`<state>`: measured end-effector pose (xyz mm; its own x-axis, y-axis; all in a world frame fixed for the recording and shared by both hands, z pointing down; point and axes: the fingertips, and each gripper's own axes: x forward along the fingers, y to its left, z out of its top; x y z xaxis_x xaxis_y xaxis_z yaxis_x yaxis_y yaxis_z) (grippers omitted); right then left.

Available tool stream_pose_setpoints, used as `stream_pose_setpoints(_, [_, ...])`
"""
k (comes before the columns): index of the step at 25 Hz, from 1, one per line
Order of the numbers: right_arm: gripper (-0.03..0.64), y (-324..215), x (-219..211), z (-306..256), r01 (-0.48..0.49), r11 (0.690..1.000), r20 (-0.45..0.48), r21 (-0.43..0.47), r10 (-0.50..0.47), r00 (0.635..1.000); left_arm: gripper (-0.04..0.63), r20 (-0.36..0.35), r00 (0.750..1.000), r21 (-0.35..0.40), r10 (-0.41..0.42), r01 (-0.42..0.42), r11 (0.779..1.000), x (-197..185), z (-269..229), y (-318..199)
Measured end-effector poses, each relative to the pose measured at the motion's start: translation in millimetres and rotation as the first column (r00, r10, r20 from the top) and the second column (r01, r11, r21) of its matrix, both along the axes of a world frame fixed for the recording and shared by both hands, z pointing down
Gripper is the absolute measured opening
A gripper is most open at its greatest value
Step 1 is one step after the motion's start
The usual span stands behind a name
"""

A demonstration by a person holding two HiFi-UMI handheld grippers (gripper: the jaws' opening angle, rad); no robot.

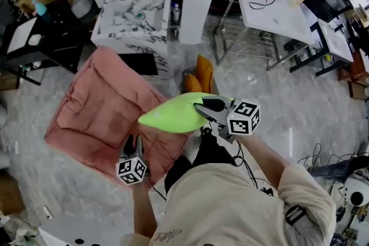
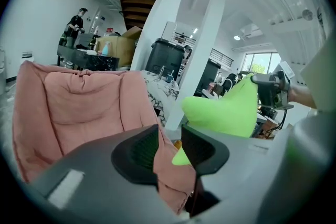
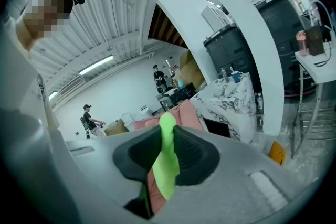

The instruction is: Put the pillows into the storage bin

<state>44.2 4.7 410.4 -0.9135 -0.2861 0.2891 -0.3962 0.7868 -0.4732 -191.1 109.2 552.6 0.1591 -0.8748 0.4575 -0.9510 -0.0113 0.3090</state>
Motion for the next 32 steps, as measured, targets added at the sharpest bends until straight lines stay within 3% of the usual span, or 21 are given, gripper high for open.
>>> stream_pose_setpoints(9, [0.064, -65.4, 97.2, 6.3, 0.018, 1.000, -0.032, 0.007, -0.018, 0.999, 0.152, 0.041, 0.999, 0.014, -0.003, 0.003, 1.000, 84.8, -24.6, -79.5])
stream_pose_setpoints(18, [0.064, -130.5, 183.3, 66.0, 0.040, 0.999, -0.137, -0.003, -0.040, 0.990, 0.152, 0.100, 0.993, -0.024, 0.059, -0.057, 0.998, 176.8, -26.3, -139.2])
stream_pose_setpoints(25, [0.064, -164.3, 216.4, 137.8, 0.127, 0.992, -0.210, 0.000, -0.124, 0.970, 0.152, 0.102, 0.992, -0.034, 0.072, -0.069, 0.997, 216.7, -27.3, -174.0])
stream_pose_setpoints(32, [0.064, -178.4, 229.7, 226.5, 0.221, 0.972, -0.251, -0.074, -0.233, 0.940, 0.152, 0.079, 0.994, -0.111, 0.069, -0.060, 0.992, 237.7, -1.8, -177.2])
